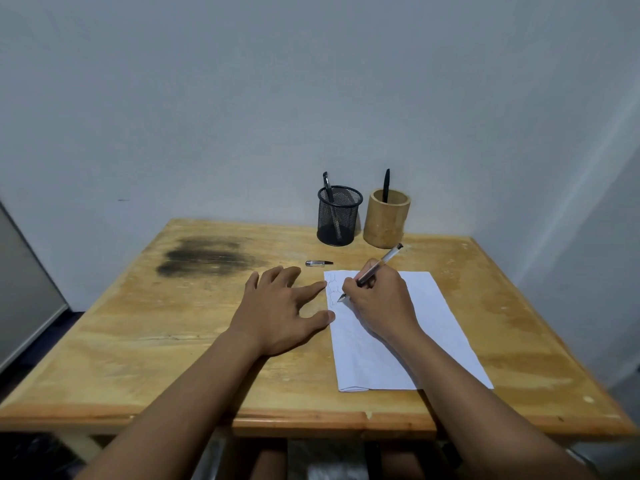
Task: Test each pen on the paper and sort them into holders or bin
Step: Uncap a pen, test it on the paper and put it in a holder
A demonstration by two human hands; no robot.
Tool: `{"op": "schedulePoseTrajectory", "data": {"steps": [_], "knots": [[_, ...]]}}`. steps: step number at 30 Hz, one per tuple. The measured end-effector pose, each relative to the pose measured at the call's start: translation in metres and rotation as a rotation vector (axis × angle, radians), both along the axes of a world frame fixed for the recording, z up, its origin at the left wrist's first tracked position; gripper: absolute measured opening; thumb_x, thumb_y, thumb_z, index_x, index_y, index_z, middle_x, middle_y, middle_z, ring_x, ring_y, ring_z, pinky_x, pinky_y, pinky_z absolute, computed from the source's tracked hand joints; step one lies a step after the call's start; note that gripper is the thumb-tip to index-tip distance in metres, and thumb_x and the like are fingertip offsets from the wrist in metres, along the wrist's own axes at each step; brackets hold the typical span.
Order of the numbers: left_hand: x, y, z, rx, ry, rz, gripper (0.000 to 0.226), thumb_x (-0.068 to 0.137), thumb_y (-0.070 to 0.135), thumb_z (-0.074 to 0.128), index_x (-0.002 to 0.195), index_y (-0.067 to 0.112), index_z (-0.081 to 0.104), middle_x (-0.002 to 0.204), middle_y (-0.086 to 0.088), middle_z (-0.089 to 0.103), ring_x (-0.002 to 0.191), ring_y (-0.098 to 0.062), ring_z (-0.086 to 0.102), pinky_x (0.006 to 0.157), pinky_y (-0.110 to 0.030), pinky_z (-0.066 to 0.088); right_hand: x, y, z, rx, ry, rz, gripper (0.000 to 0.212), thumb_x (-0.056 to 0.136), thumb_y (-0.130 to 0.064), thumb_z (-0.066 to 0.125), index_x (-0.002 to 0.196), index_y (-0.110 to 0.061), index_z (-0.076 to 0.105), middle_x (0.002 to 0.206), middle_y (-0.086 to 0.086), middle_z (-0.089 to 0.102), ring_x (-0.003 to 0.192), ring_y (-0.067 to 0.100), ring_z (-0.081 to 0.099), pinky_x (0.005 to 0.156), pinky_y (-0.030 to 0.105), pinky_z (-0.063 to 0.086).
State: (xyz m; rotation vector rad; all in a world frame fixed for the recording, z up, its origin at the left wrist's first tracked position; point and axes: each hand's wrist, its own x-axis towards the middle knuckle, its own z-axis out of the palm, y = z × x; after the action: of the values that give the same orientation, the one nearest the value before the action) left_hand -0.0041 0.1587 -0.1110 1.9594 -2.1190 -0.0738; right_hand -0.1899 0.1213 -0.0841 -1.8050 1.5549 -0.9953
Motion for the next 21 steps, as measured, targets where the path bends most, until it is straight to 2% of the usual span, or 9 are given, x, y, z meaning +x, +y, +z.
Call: {"op": "schedulePoseTrajectory", "data": {"steps": [3, 7, 12, 16, 21], "knots": [[0.0003, -0.0002, -0.0001, -0.002, -0.005, 0.000, 0.071, 0.076, 0.086, 0.024, 0.142, 0.062, 0.031, 0.158, 0.003, 0.033, 0.147, -0.025, 0.022, 0.117, -0.056, 0.016, 0.0006, -0.0005, -0.0015, 0.010, 0.000, 0.002, 0.013, 0.090, -0.025, 0.069, 0.082, -0.017, 0.063, 0.073, 0.000, 0.065, 0.072, 0.015, 0.063, 0.059, 0.027, 0.049], [-0.0001, 0.0001, 0.0000, 0.000, -0.001, 0.001, 0.071, 0.076, 0.086, 0.025, 0.142, 0.062, 0.031, 0.158, 0.003, 0.033, 0.147, -0.024, 0.021, 0.117, -0.055, 0.016, 0.0005, -0.0011, -0.0018, -0.011, 0.003, -0.027, 0.014, 0.091, -0.024, 0.068, 0.082, -0.016, 0.063, 0.071, -0.003, 0.063, 0.067, 0.011, 0.059, 0.054, 0.023, 0.043], [0.0002, 0.0002, 0.0005, 0.002, -0.004, -0.001, 0.072, 0.076, 0.086, 0.024, 0.142, 0.061, 0.032, 0.159, 0.002, 0.033, 0.147, -0.025, 0.021, 0.118, -0.055, 0.016, -0.0005, -0.0024, -0.0033, -0.029, 0.002, -0.025, 0.018, 0.090, -0.023, 0.068, 0.076, -0.018, 0.059, 0.069, -0.002, 0.062, 0.066, 0.012, 0.058, 0.056, 0.025, 0.045], [0.0004, 0.0000, 0.0004, -0.002, -0.007, 0.000, 0.072, 0.076, 0.087, 0.023, 0.142, 0.061, 0.032, 0.158, 0.002, 0.034, 0.147, -0.025, 0.022, 0.117, -0.056, 0.017, 0.0003, -0.0046, -0.0052, -0.044, 0.010, -0.051, 0.016, 0.093, -0.027, 0.067, 0.083, -0.015, 0.061, 0.070, -0.003, 0.063, 0.067, 0.012, 0.059, 0.055, 0.024, 0.045], [0.0007, -0.0002, 0.0007, 0.005, -0.013, 0.004, 0.072, 0.075, 0.087, 0.022, 0.142, 0.062, 0.031, 0.159, 0.002, 0.033, 0.147, -0.024, 0.021, 0.117, -0.056, 0.017, 0.0011, -0.0037, -0.0019, 0.022, -0.016, 0.006, 0.016, 0.089, -0.021, 0.069, 0.078, -0.017, 0.059, 0.072, 0.001, 0.062, 0.069, 0.014, 0.058, 0.056, 0.024, 0.043]]}}
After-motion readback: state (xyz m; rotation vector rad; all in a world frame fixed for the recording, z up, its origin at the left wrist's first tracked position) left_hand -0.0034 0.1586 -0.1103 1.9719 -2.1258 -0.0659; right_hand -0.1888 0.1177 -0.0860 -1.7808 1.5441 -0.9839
